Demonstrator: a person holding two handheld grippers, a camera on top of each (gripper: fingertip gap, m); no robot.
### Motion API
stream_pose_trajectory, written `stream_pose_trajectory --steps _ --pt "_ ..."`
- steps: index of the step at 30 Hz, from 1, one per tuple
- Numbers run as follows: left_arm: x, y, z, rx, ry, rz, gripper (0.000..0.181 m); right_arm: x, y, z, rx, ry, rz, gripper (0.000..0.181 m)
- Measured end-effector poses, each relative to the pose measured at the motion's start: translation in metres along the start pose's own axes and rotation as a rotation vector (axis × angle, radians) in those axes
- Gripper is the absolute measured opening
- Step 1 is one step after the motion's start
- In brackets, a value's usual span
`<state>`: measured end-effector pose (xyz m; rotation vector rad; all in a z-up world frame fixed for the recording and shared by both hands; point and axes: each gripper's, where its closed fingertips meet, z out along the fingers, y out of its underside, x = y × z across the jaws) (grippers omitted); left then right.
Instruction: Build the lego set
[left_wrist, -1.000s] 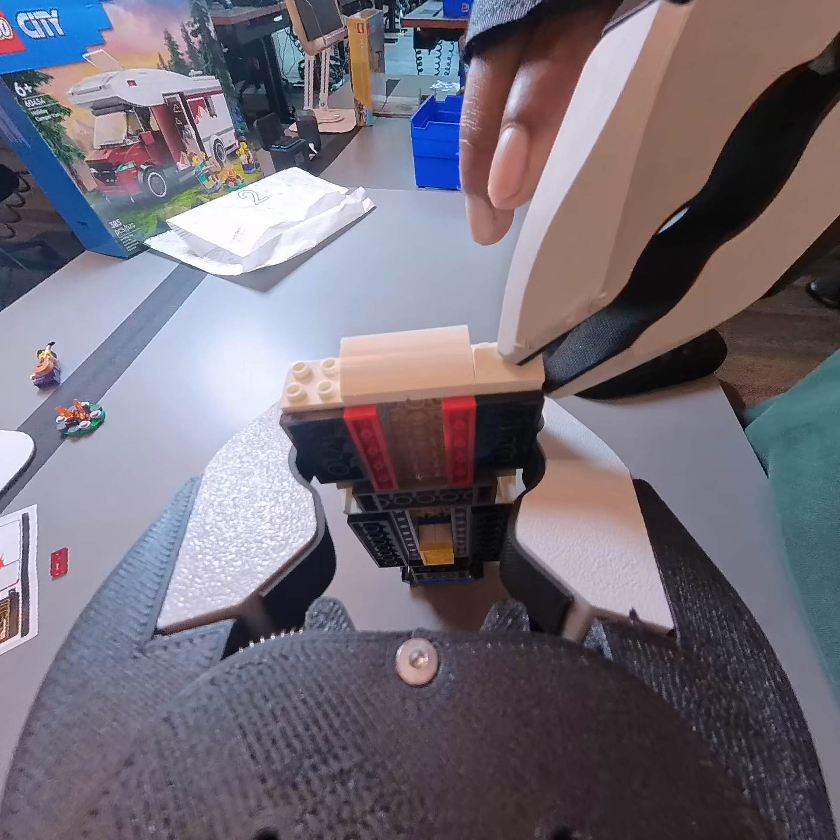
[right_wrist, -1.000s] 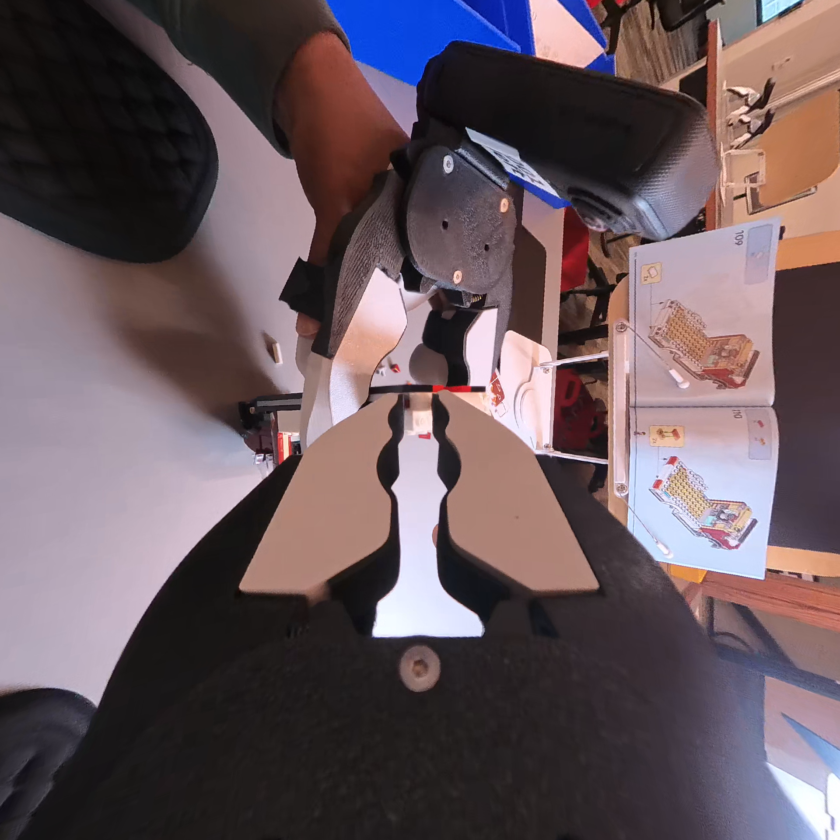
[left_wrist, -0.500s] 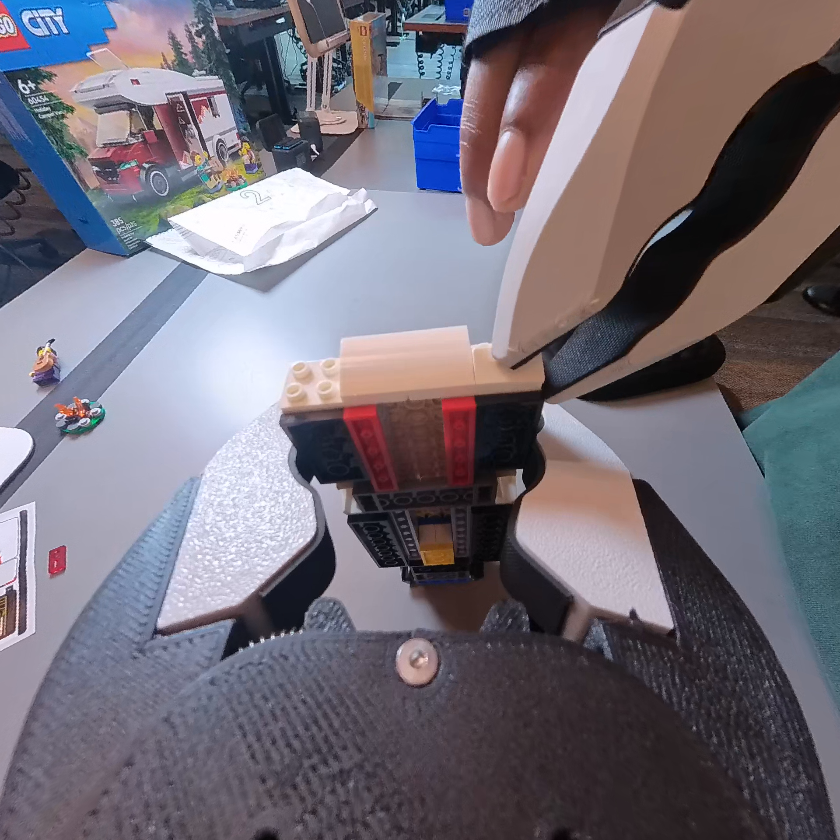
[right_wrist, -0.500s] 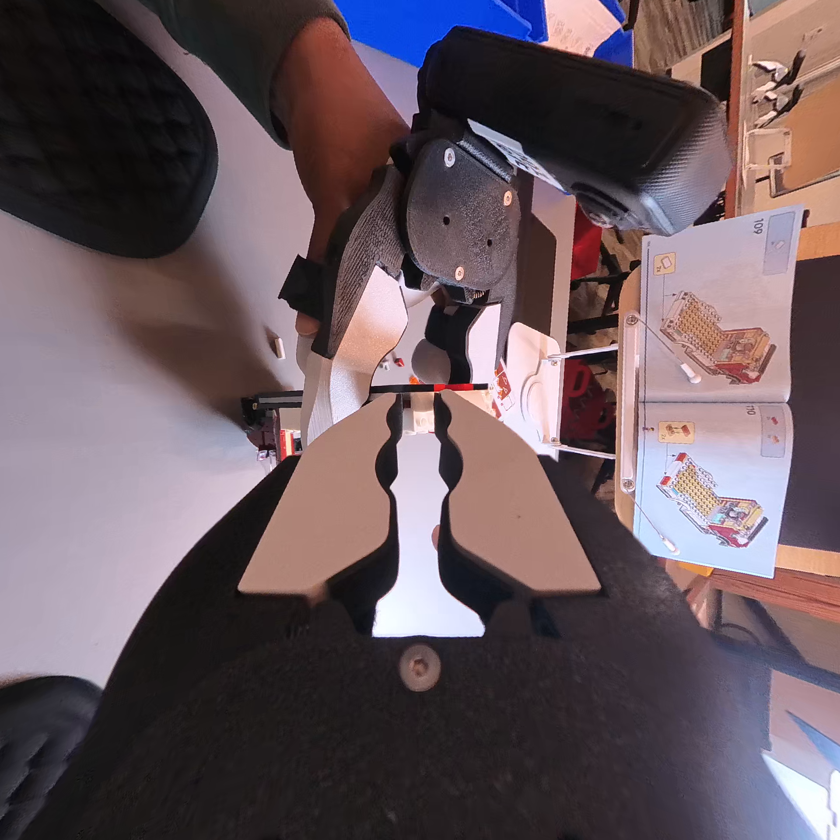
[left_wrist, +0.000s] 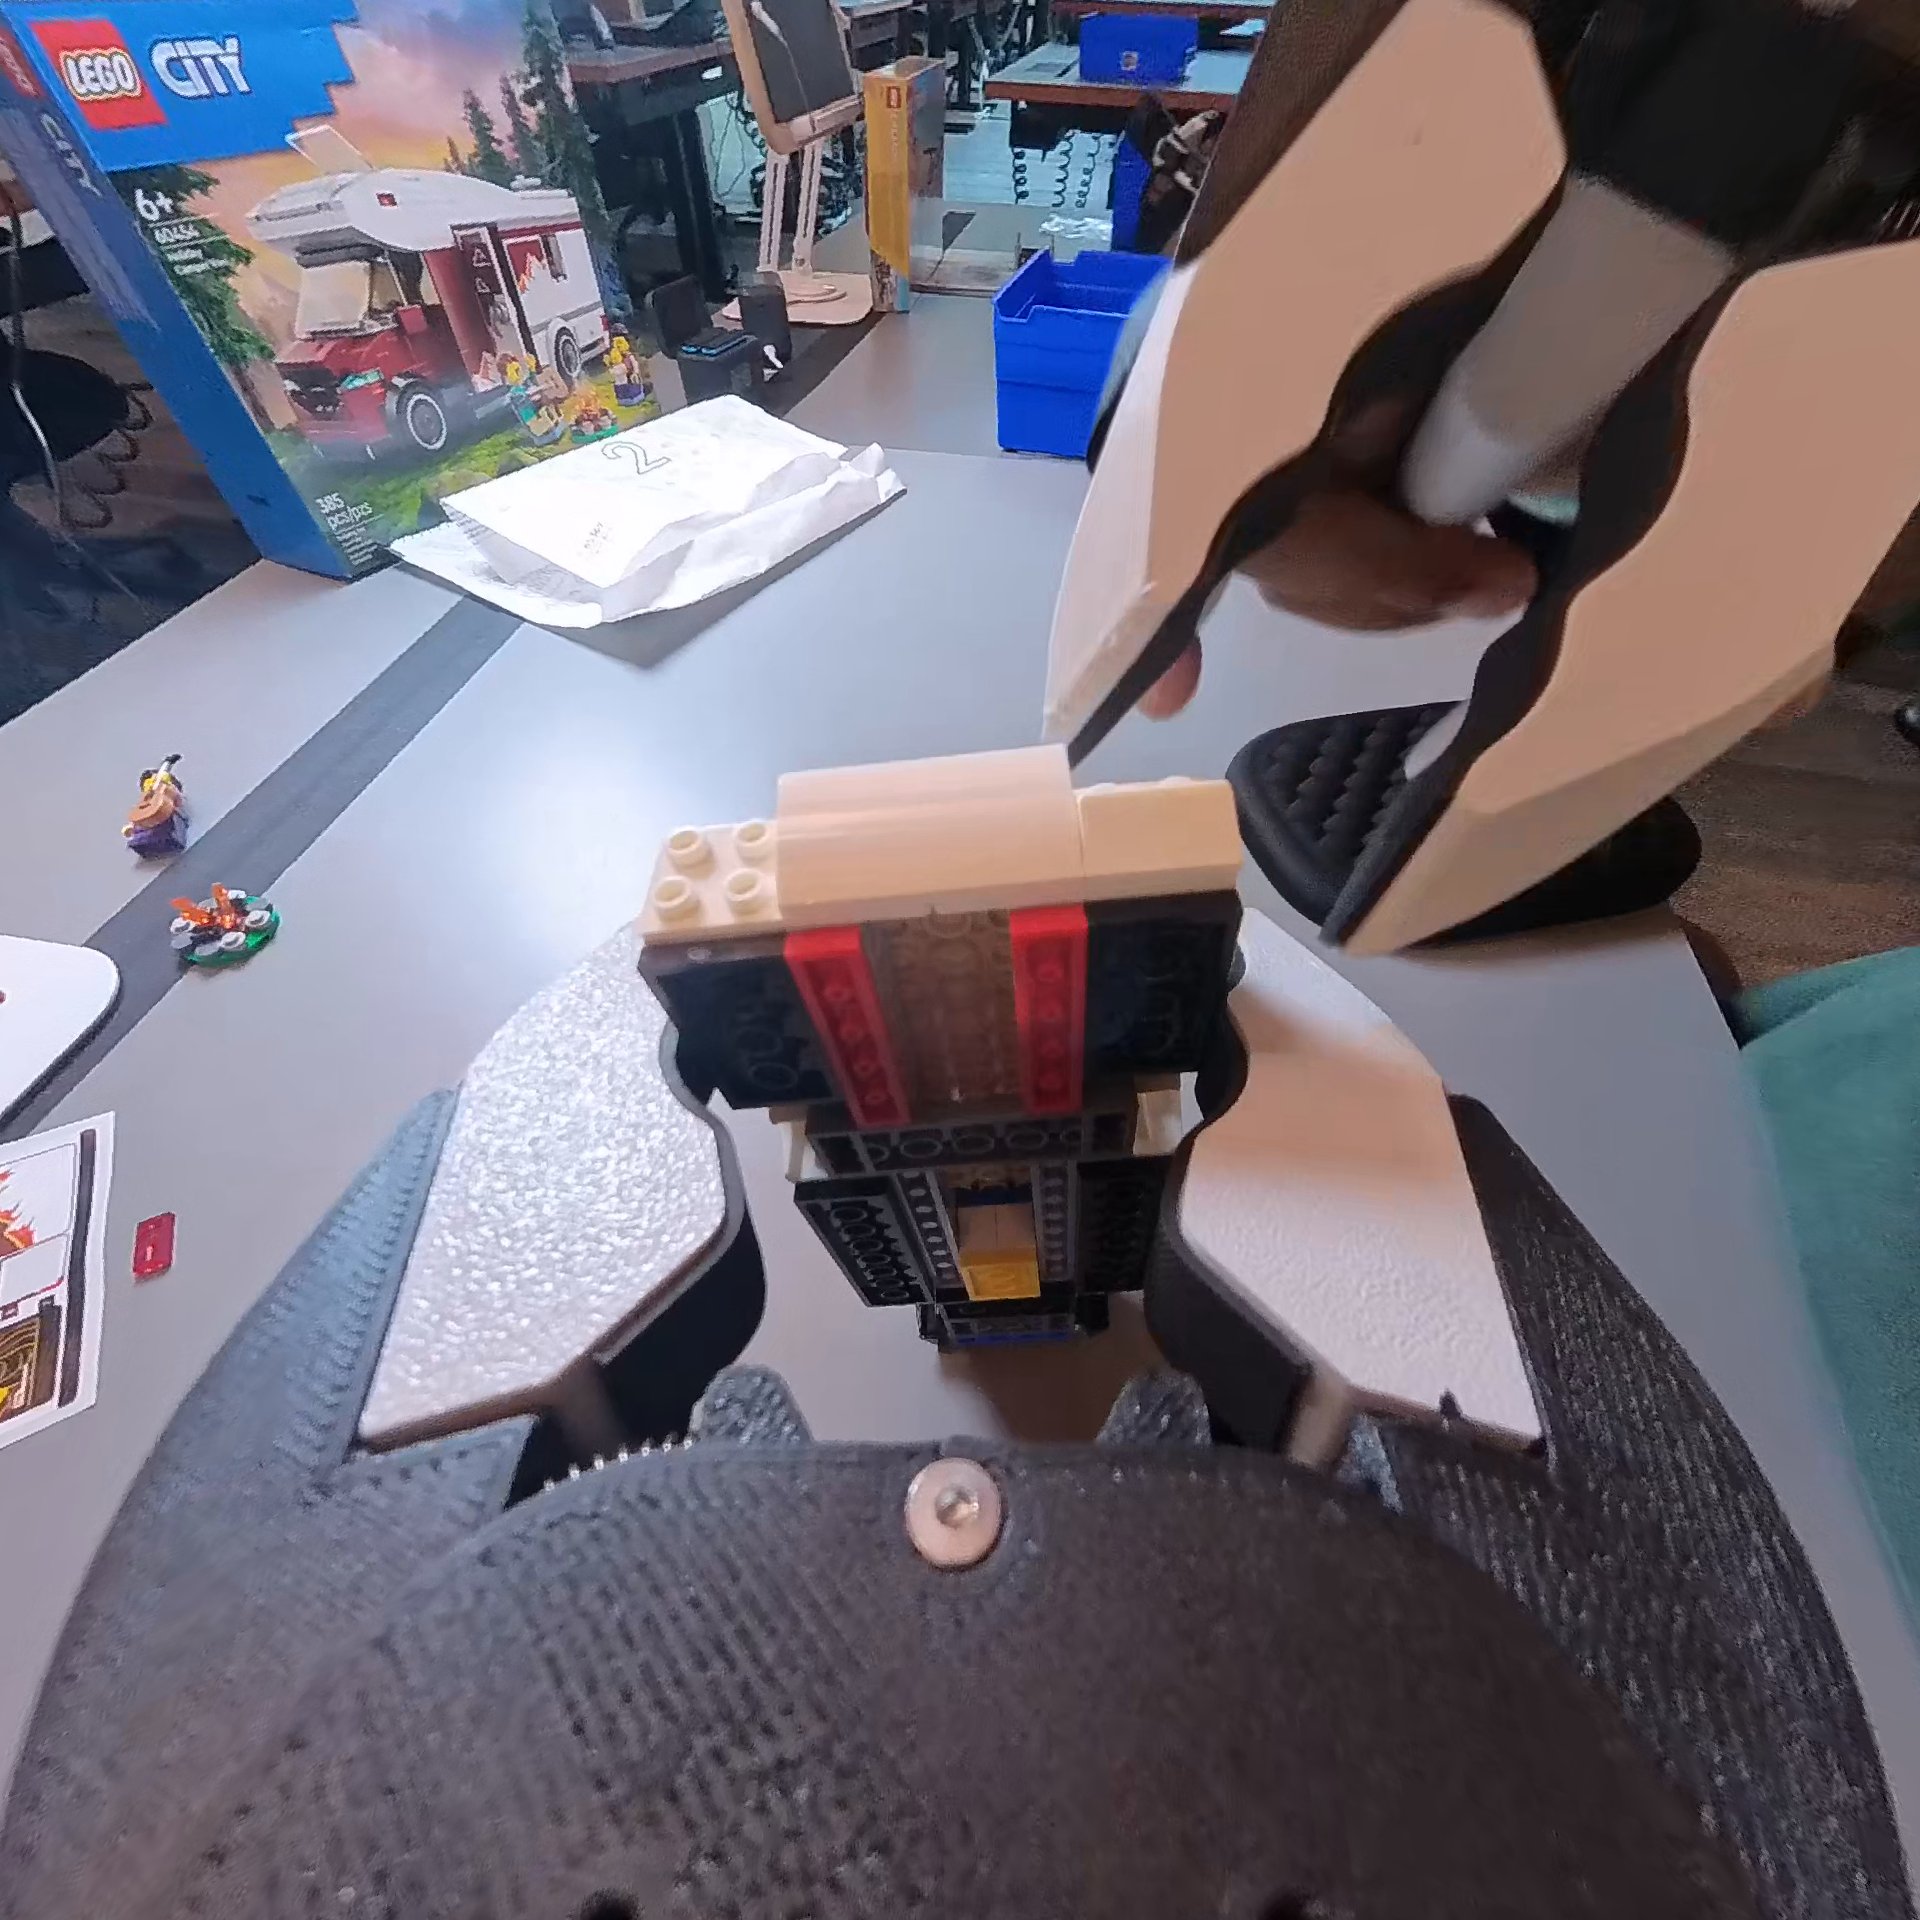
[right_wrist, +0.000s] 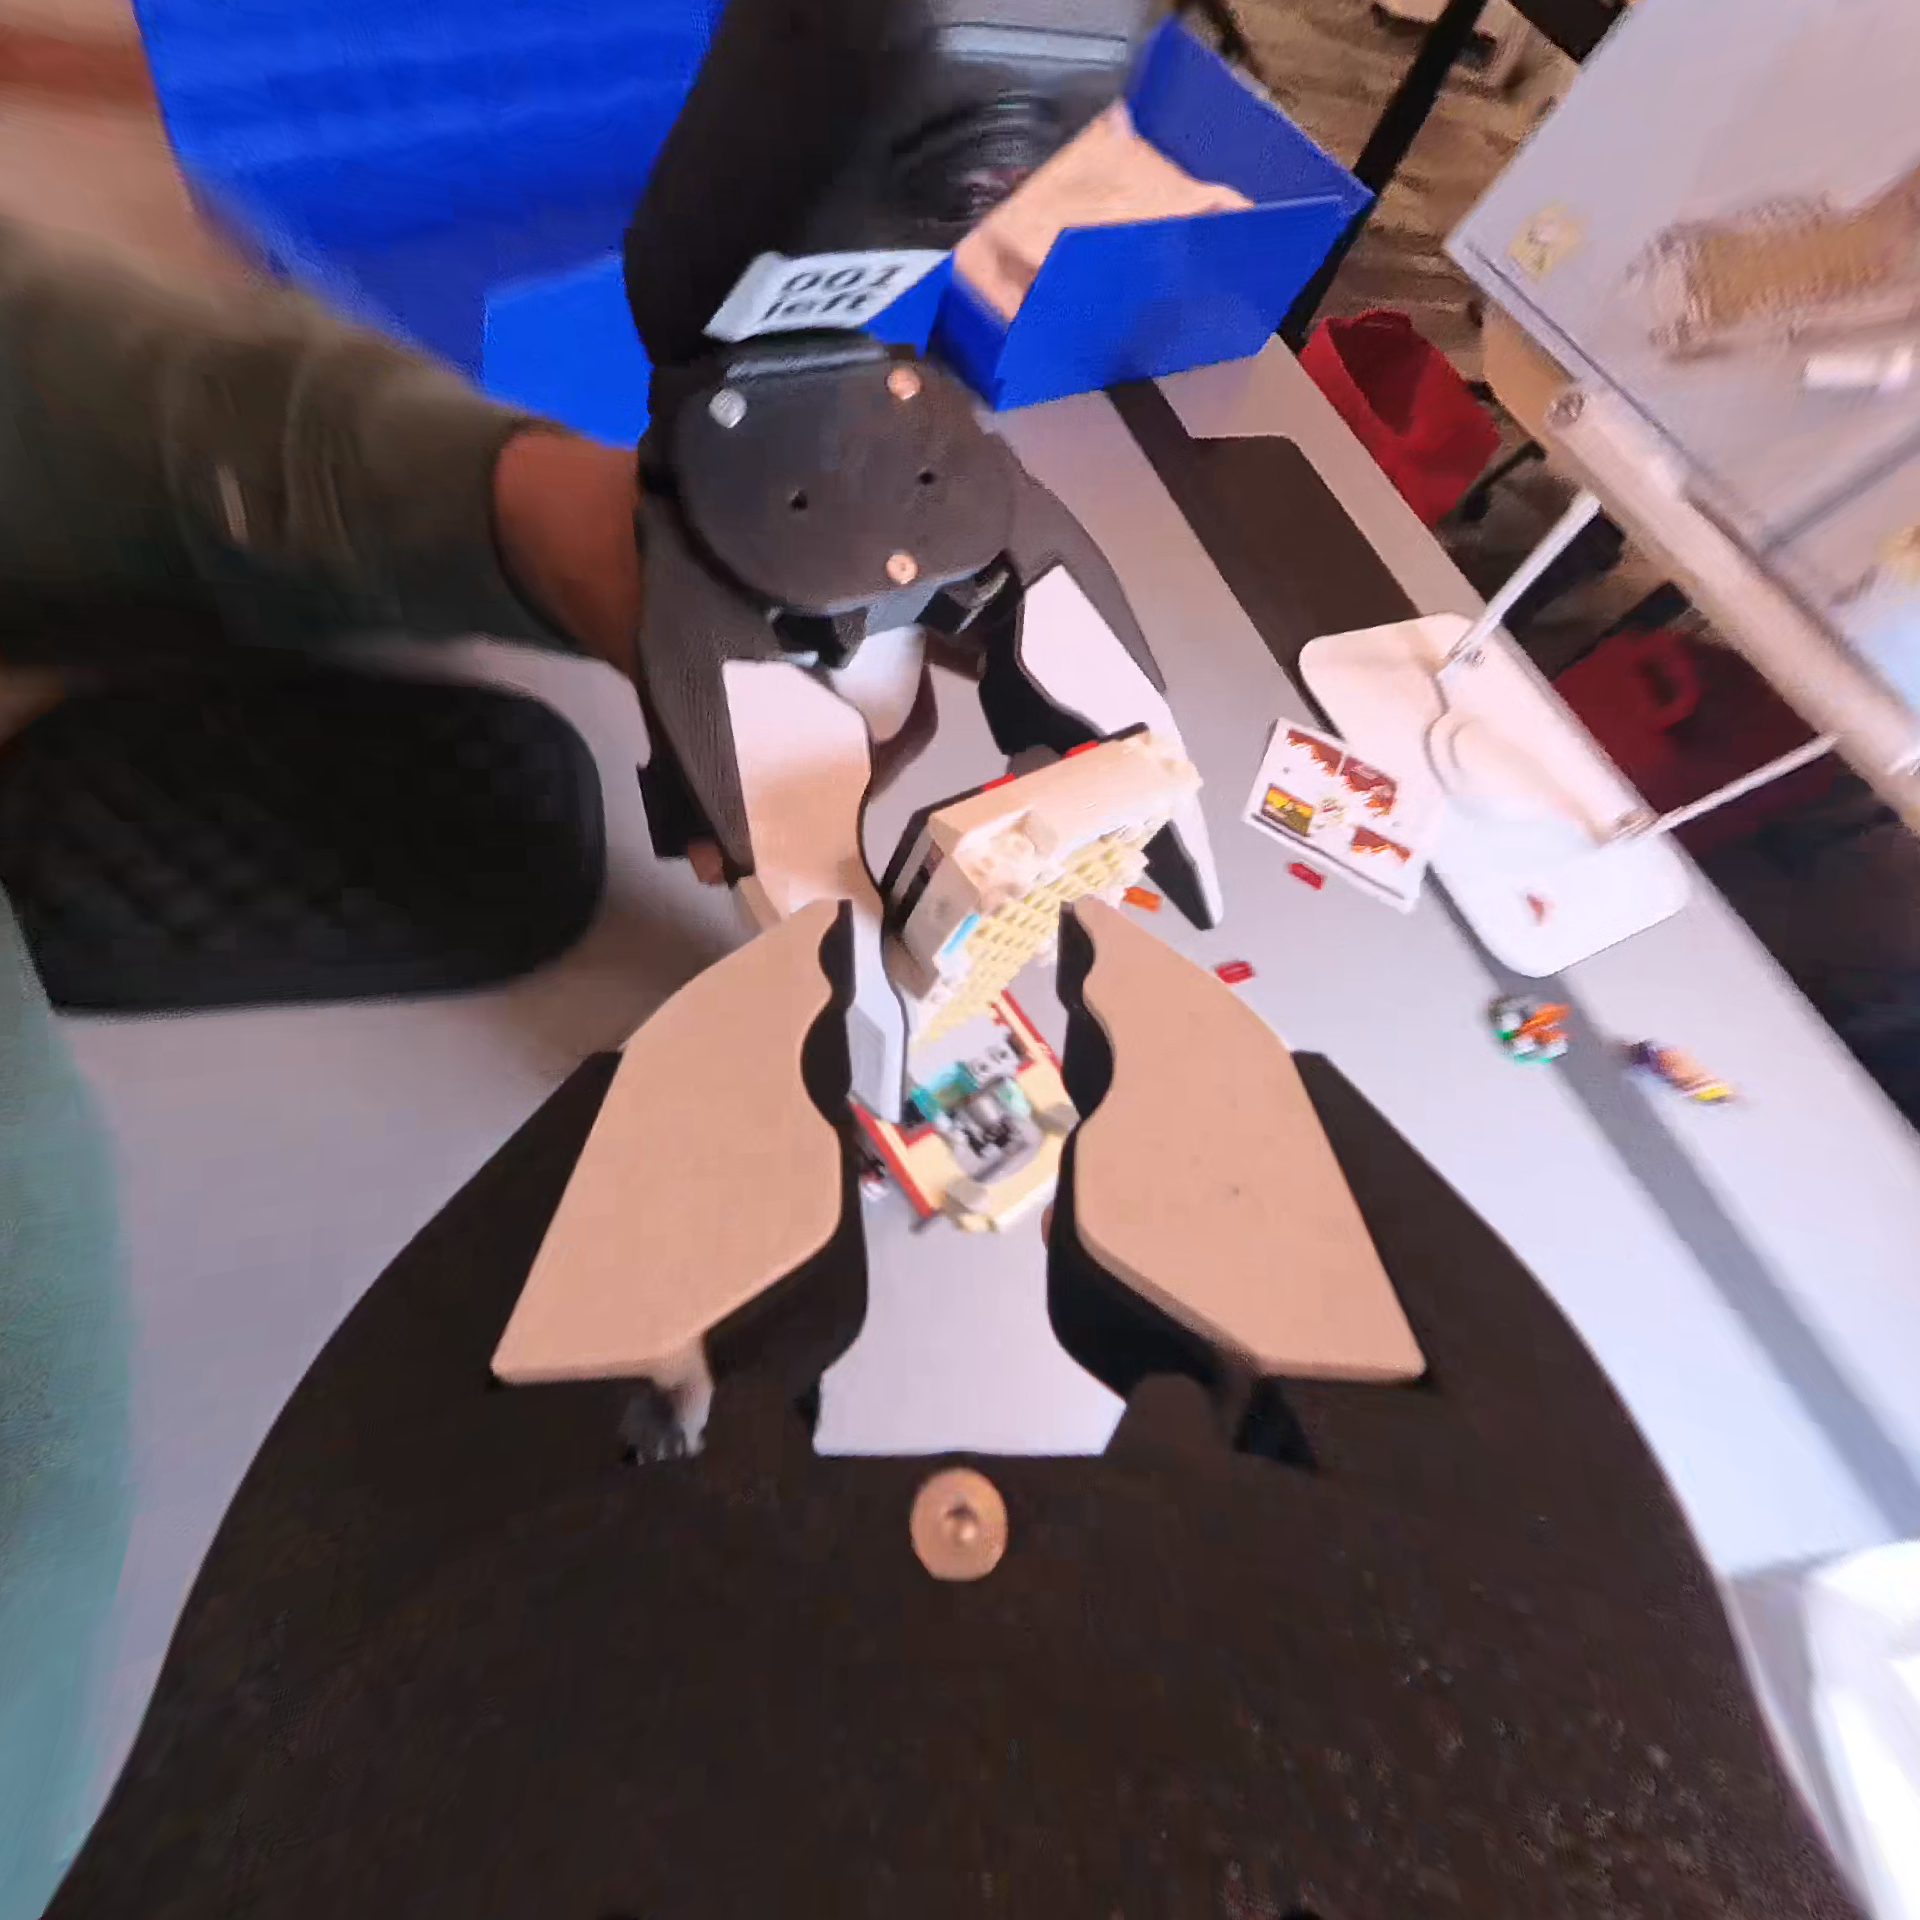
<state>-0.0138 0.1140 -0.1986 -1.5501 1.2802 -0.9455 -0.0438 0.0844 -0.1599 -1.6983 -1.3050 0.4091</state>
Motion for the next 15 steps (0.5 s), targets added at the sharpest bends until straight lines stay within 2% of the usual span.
stream_pose_trajectory --steps 2,5,10,15 --pt "0.003 0.001 0.001 -0.014 0.002 -0.009 0.092 -0.001 -0.001 0.003 0.068 0.001 0.145 0.038" --pt "0.005 0.003 0.001 -0.018 0.012 -0.002 0.095 0.001 -0.003 0.009 0.101 0.018 0.237 0.040" --pt "0.008 0.010 -0.004 -0.054 0.002 0.034 0.097 0.000 -0.007 0.016 0.071 0.077 0.211 0.041" --pt "0.015 0.014 -0.010 -0.041 0.045 0.011 0.087 -0.001 -0.003 0.011 0.065 0.071 0.178 0.041"
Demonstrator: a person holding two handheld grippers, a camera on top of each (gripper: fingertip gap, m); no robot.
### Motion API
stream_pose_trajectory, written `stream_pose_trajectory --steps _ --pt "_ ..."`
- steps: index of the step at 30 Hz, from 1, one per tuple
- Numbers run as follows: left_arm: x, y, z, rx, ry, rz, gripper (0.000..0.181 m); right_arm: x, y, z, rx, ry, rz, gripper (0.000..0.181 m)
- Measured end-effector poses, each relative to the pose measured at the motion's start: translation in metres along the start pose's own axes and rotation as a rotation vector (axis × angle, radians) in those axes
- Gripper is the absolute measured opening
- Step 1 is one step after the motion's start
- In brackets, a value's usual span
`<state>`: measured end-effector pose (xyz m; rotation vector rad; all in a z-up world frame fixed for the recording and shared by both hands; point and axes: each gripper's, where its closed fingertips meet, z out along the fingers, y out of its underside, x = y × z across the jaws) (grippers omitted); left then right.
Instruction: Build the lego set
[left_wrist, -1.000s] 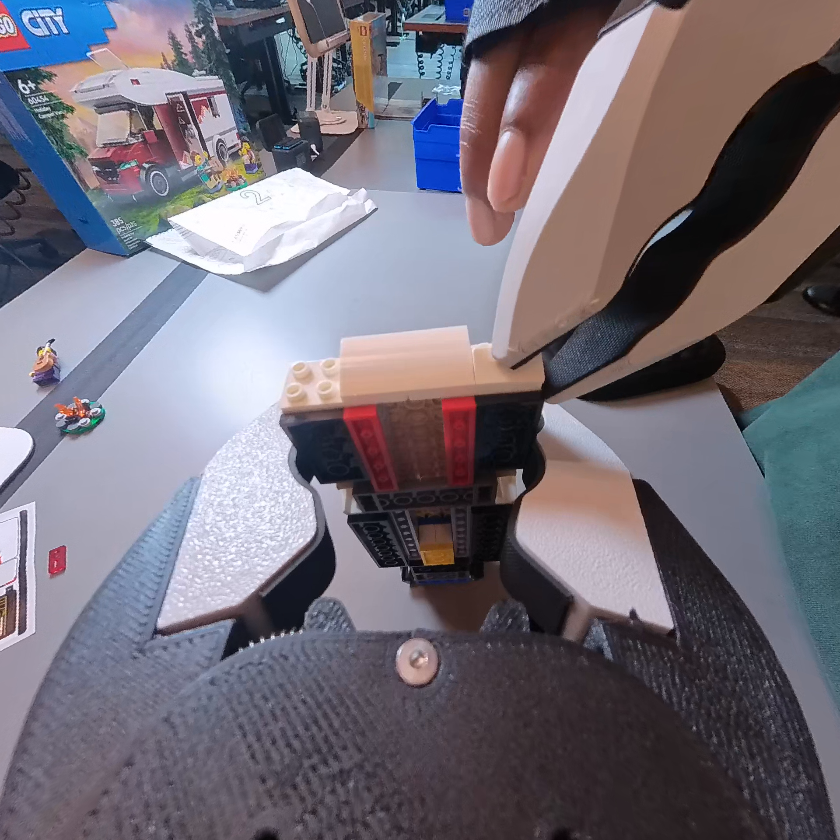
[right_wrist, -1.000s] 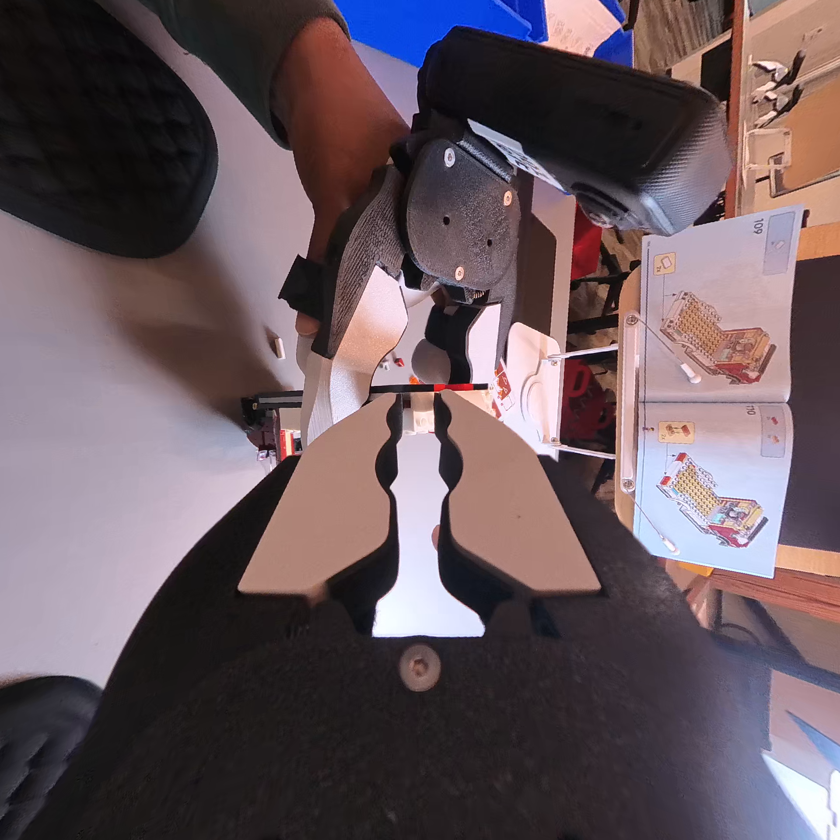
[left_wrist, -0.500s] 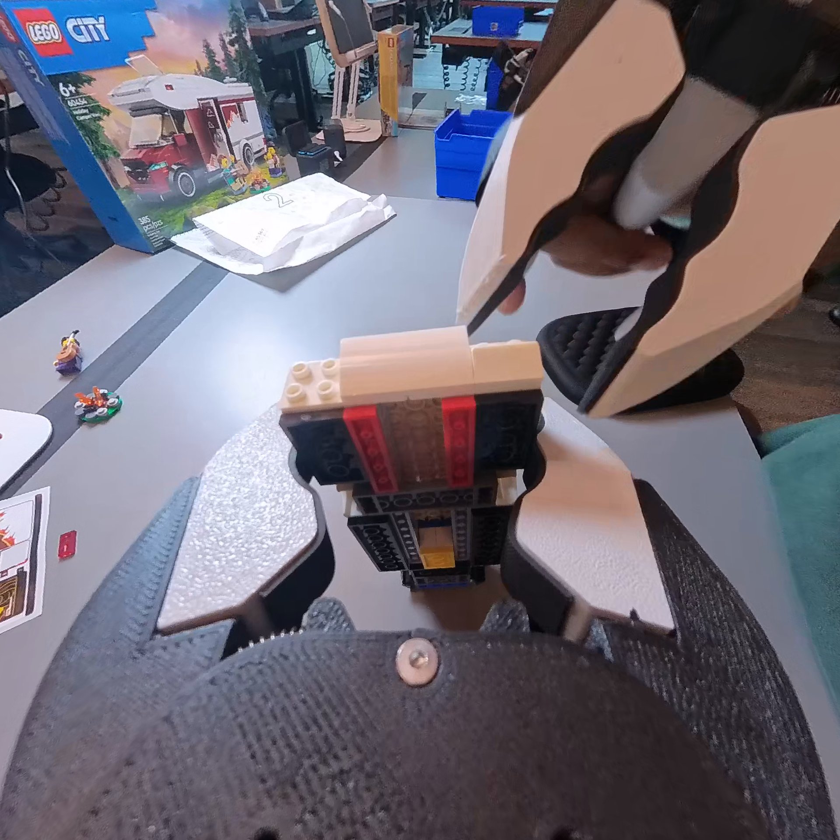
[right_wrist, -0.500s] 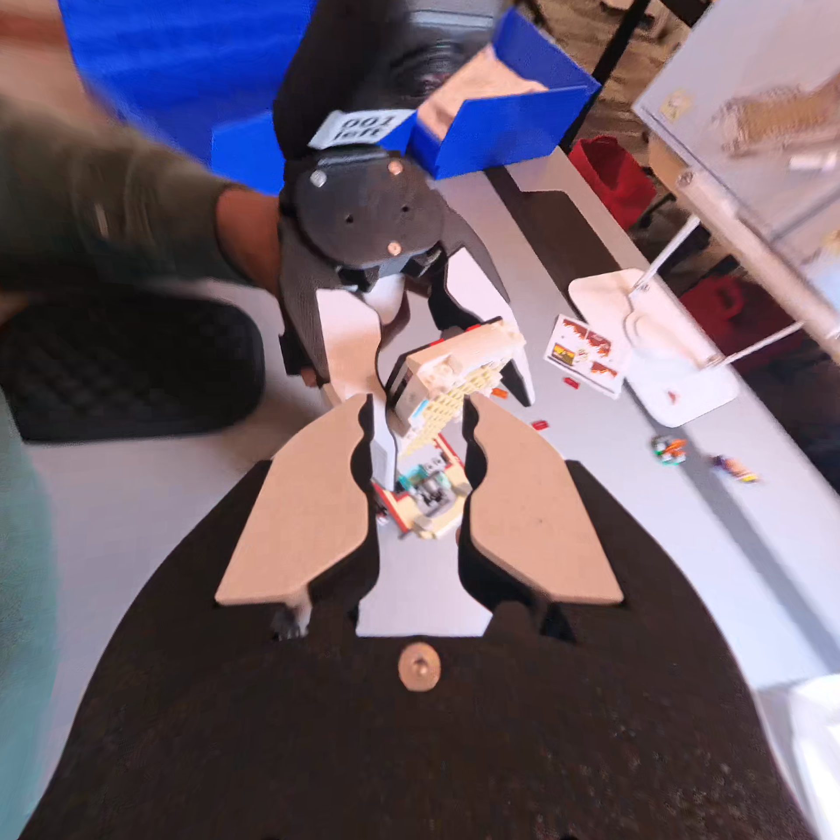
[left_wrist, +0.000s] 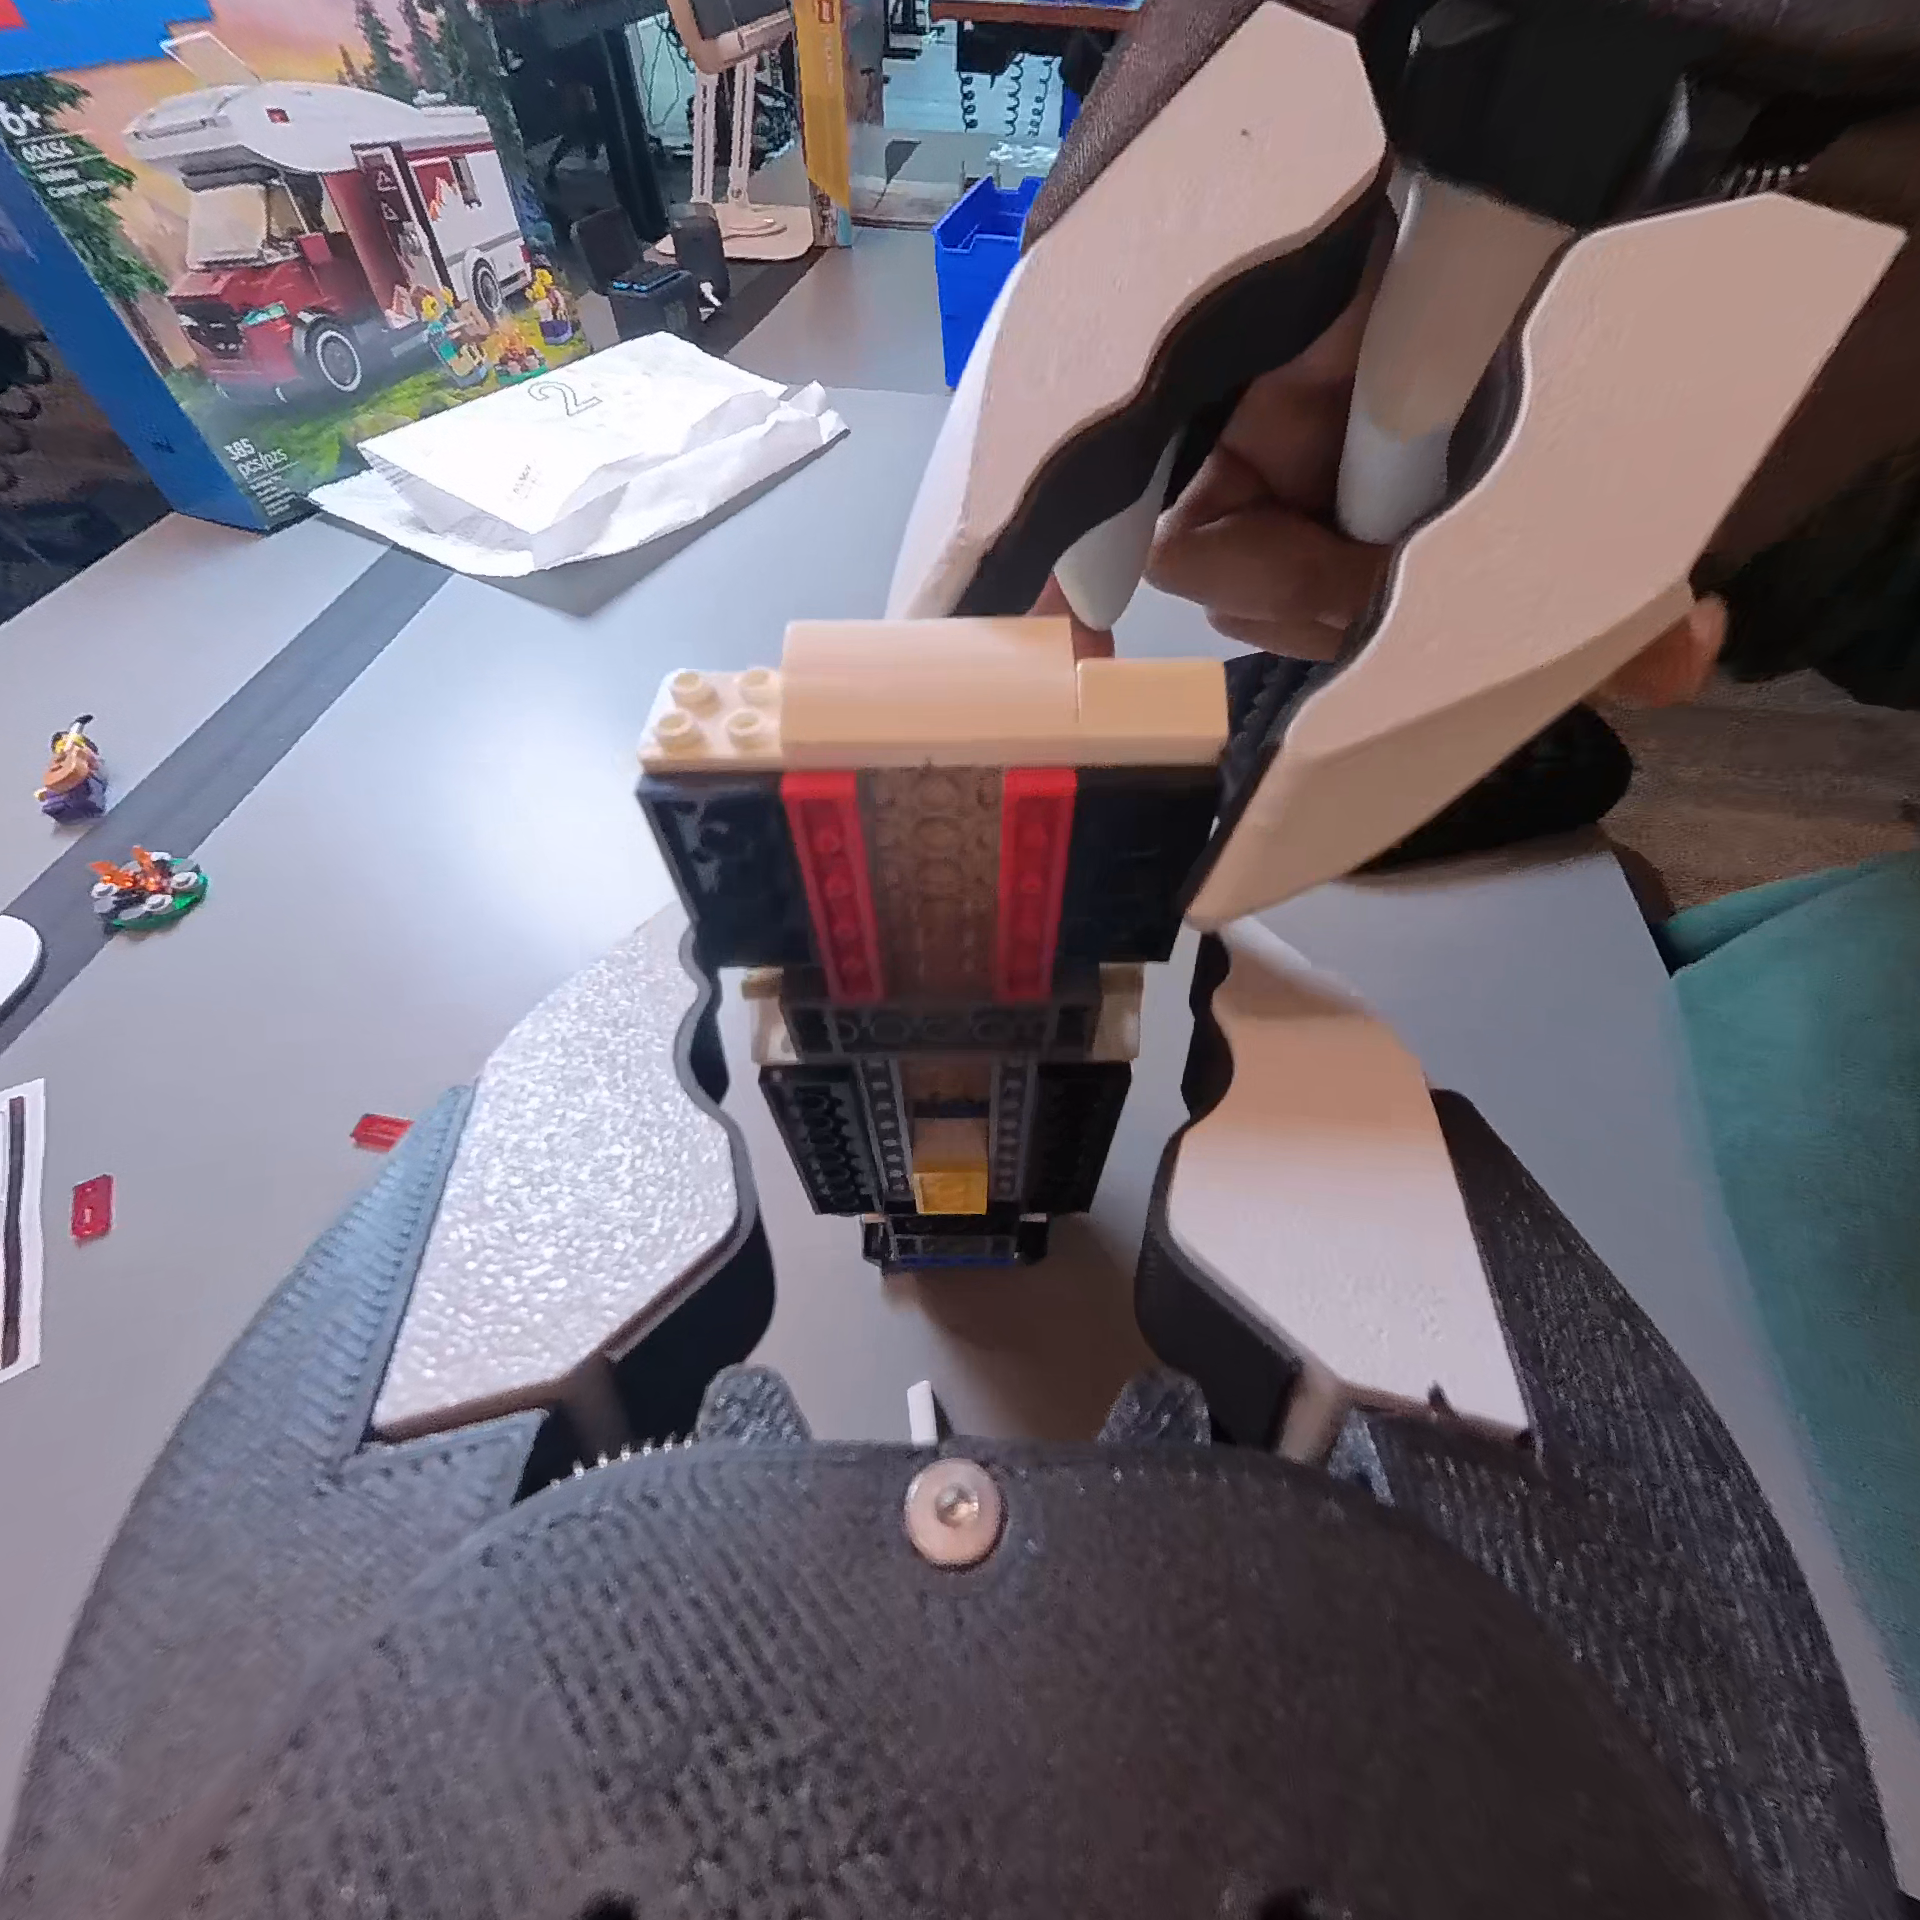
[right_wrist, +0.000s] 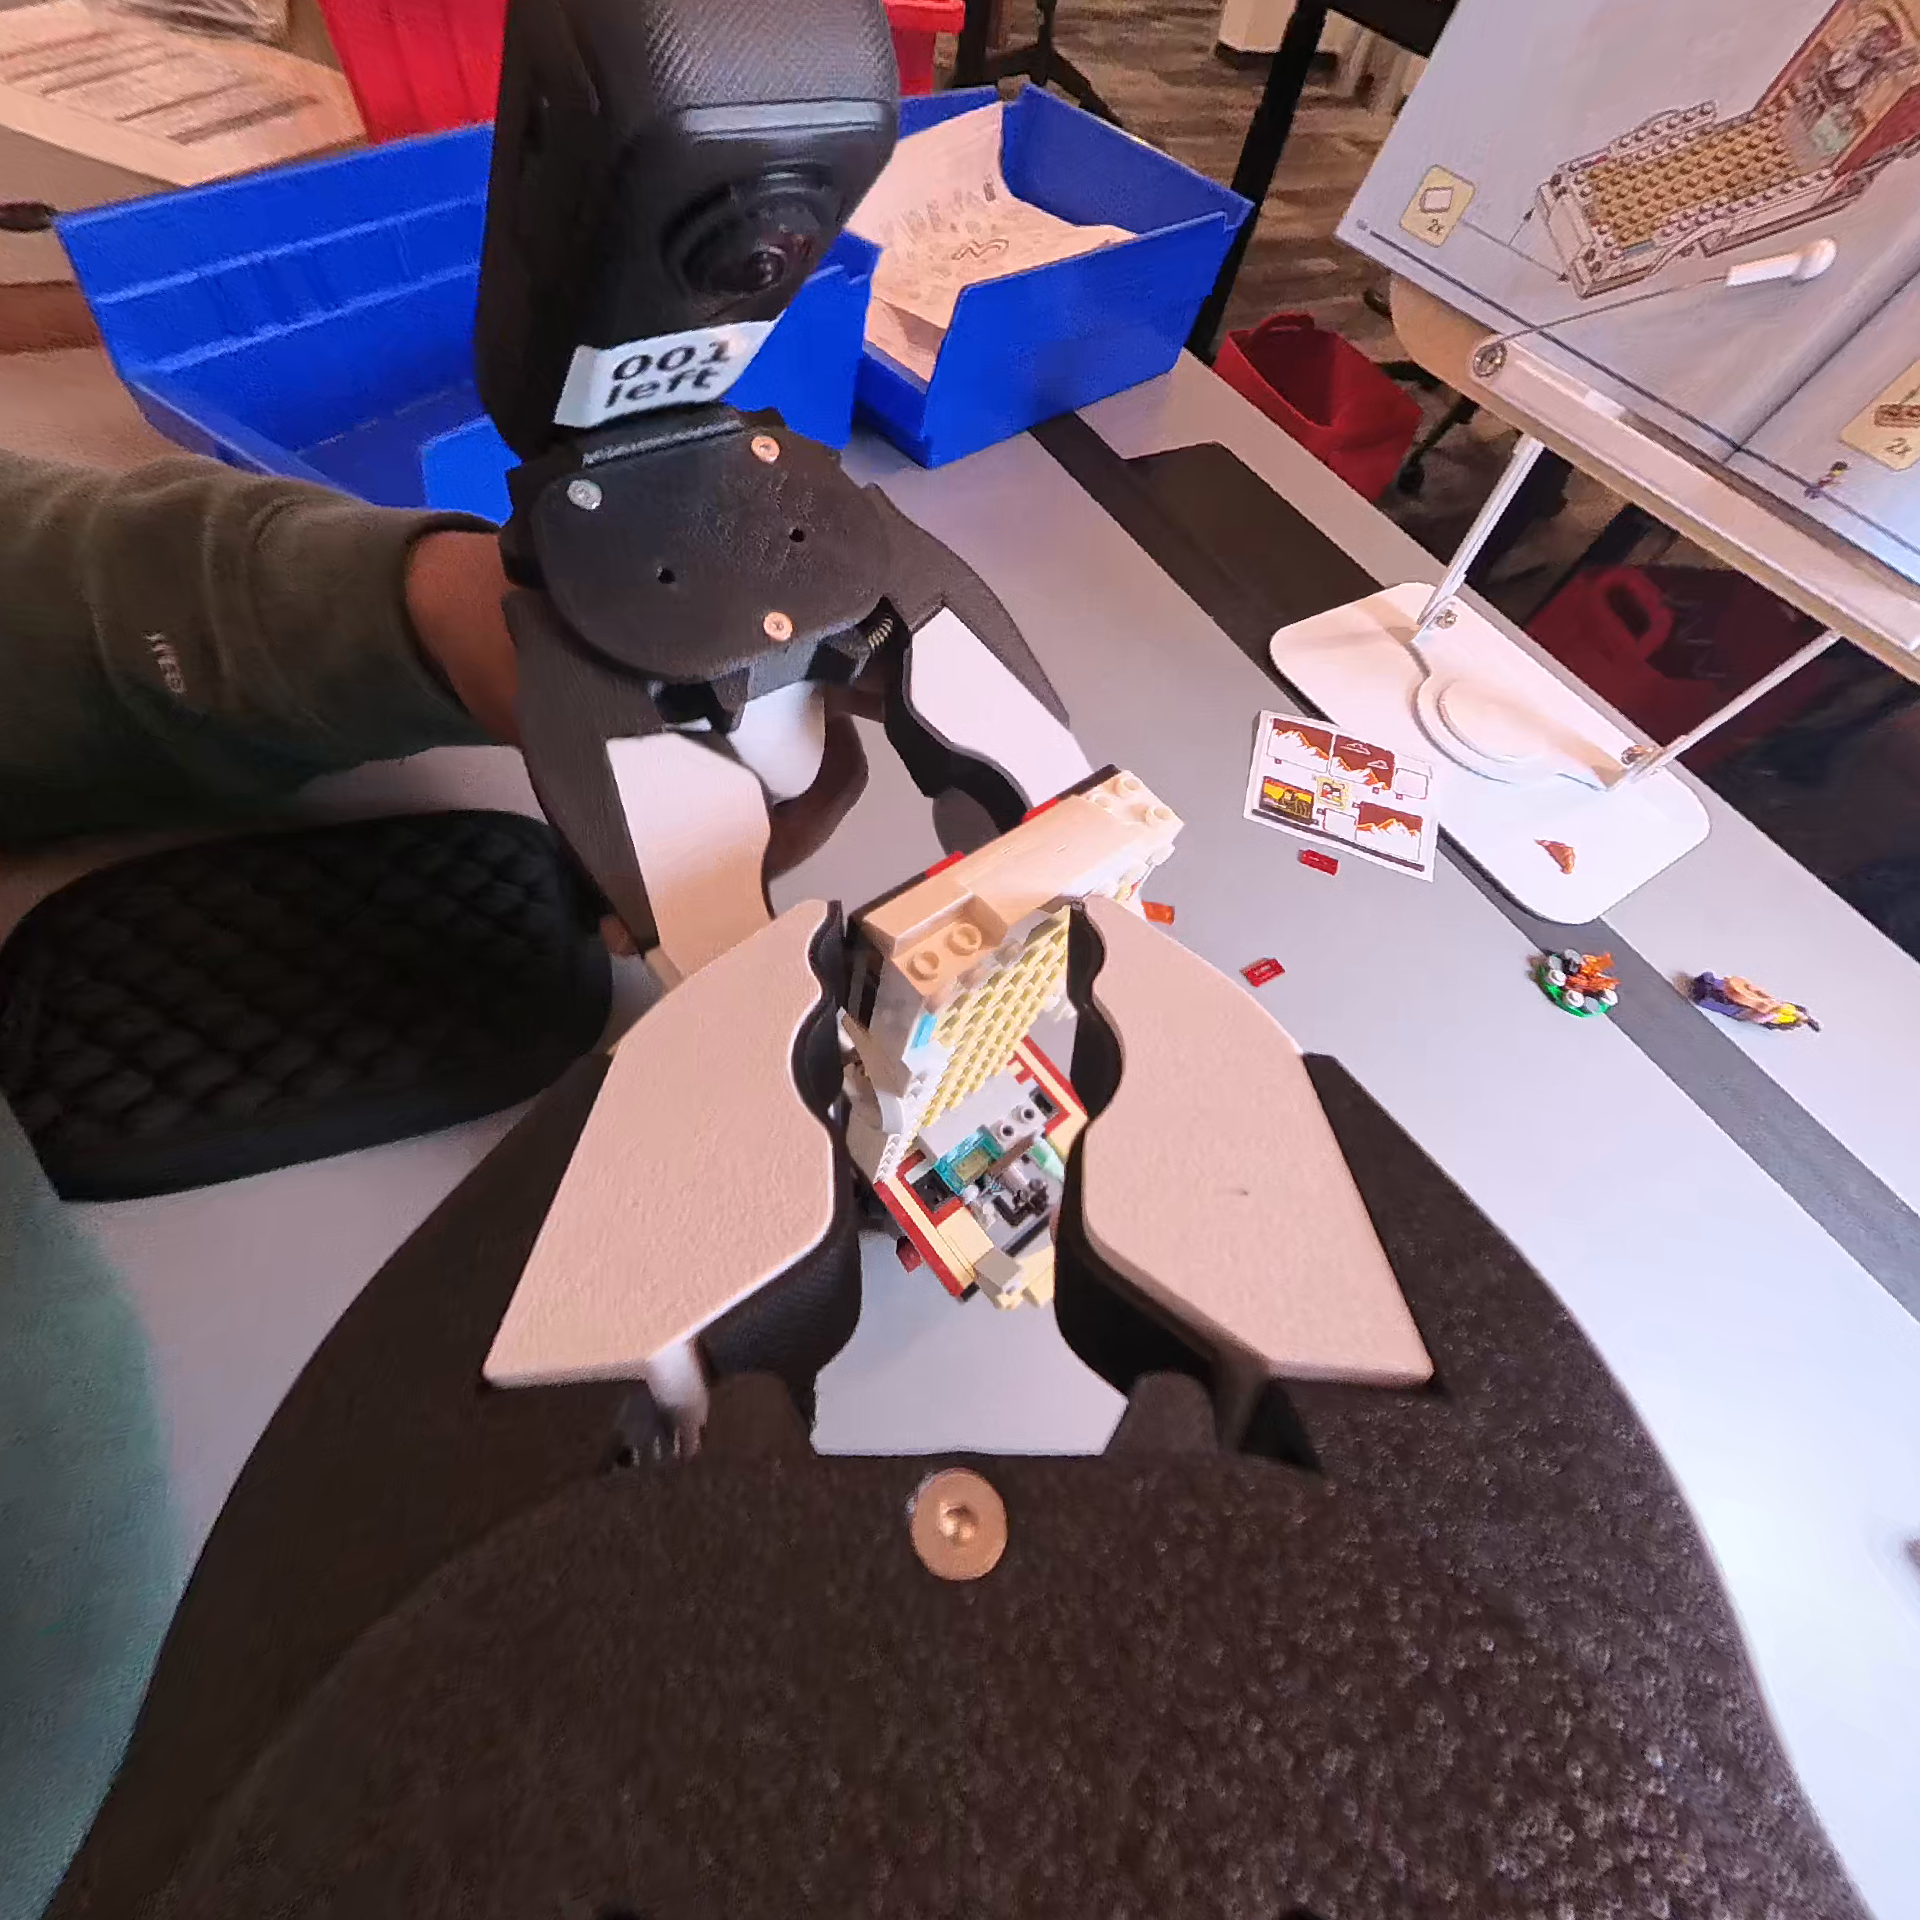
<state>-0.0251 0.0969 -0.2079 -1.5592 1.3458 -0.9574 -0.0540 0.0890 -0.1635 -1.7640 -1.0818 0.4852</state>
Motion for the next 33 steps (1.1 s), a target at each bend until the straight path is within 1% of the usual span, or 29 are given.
stream_pose_trajectory --steps 5,8,13,15,17,19,20,22,24,25,26,27,29,32,33 --pt "0.004 0.001 -0.005 0.008 0.027 0.004 0.079 0.000 0.005 -0.010 0.014 -0.021 -0.030 0.041" --pt "0.002 0.002 -0.008 0.013 0.029 -0.005 0.073 0.000 0.008 -0.013 0.036 -0.013 -0.014 0.042" --pt "0.001 0.004 -0.008 0.015 0.015 -0.001 0.068 -0.004 0.015 -0.012 0.056 0.080 0.013 0.048" --pt "0.002 0.004 -0.008 0.013 0.008 0.006 0.068 -0.003 0.017 -0.008 0.074 0.123 0.028 0.047" --pt "0.002 0.005 -0.009 0.005 -0.014 0.017 0.068 -0.002 0.020 -0.004 0.086 0.128 0.048 0.043" --pt "0.001 0.008 -0.011 -0.006 -0.033 0.040 0.068 -0.005 0.020 -0.003 0.100 0.067 0.036 0.032" --pt "0.001 0.008 -0.014 -0.004 -0.030 0.040 0.066 -0.007 0.021 -0.005 0.100 0.028 0.003 0.030" --pt "0.004 0.009 -0.020 0.001 -0.005 0.040 0.059 -0.004 0.027 -0.009 0.084 -0.029 -0.085 0.029" --pt "0.006 0.010 -0.026 0.015 0.021 0.065 0.043 0.001 0.033 -0.015 0.054 -0.093 -0.151 0.028" --pt "0.006 0.009 -0.028 0.026 0.026 0.075 0.040 0.005 0.034 -0.017 0.052 -0.118 -0.173 0.029" --pt "0.004 0.009 -0.028 0.032 0.023 0.076 0.044 0.006 0.035 -0.019 0.050 -0.151 -0.184 0.028" --pt "0.004 0.009 -0.026 0.030 0.030 0.064 0.048 0.006 0.035 -0.019 0.049 -0.190 -0.183 0.028" --pt "0.008 0.012 -0.022 0.017 0.046 0.062 0.047 0.002 0.032 -0.018 0.069 -0.250 -0.160 0.027" --pt "0.014 0.016 -0.017 -0.001 0.045 0.118 0.033 -0.003 0.027 -0.014 0.125 -0.299 -0.133 0.025" --pt "0.015 0.017 -0.017 -0.011 0.037 0.136 0.033 -0.005 0.026 -0.013 0.147 -0.317 -0.122 0.025"
